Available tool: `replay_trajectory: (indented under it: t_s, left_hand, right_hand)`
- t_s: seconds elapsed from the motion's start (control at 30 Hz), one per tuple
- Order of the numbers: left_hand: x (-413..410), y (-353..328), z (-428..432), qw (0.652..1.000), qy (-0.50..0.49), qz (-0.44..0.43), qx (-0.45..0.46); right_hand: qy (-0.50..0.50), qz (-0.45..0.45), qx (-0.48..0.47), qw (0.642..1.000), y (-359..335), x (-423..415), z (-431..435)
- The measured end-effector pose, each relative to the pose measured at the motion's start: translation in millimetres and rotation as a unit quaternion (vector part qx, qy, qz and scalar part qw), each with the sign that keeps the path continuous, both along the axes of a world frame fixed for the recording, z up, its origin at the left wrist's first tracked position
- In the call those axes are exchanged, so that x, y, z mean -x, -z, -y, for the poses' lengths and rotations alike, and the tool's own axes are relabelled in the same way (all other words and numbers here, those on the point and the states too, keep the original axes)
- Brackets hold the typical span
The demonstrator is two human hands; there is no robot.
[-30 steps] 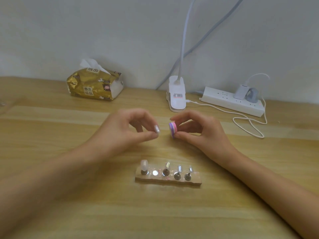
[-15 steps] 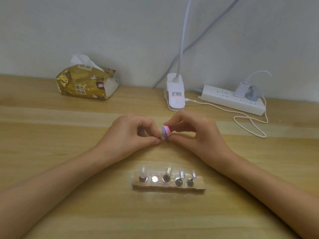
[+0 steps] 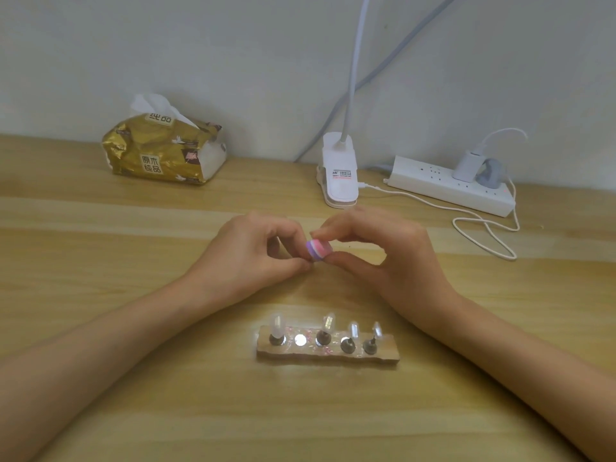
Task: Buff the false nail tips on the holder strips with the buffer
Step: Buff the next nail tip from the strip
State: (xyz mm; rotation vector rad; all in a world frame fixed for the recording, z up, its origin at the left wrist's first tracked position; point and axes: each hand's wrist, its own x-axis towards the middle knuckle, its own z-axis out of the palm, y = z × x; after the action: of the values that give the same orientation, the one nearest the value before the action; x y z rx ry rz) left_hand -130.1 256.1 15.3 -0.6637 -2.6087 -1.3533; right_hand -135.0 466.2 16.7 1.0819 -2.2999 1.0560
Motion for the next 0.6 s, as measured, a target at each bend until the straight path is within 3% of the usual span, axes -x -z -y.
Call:
replay_trajectory:
  t_s: [0.1, 0.2, 0.33, 0.43, 0.6]
  left_hand:
    - [0.7, 0.9, 0.8, 1.000, 0.003, 0.010, -0.006]
    - [0.6, 0.3, -0.4, 1.000, 0.010, 0.007, -0.006]
    - [0.5, 0.1, -0.7, 1.000, 0.007, 0.006, -0.006]
    - [0.3, 0.2, -0.6, 1.000, 0.007, 0.007, -0.011]
    - [-0.2, 0.5, 0.3, 1.000, 0.011, 0.011, -0.010]
  right_hand:
    - [0.014, 0.050, 0.007, 0.999, -1.4, 0.2, -1.1]
    - [0.010, 0.007, 0.006, 1.000, -2.0, -1.7, 1.0]
    - [0.023, 0.044, 0.013, 0.999, -2.8, 0.1, -1.6]
    - [0.003, -0.017, 0.007, 1.000, -2.1, -2.0, -0.6]
    - [0.019, 0.006, 0.005, 1.000, -1.3, 0.1, -4.4]
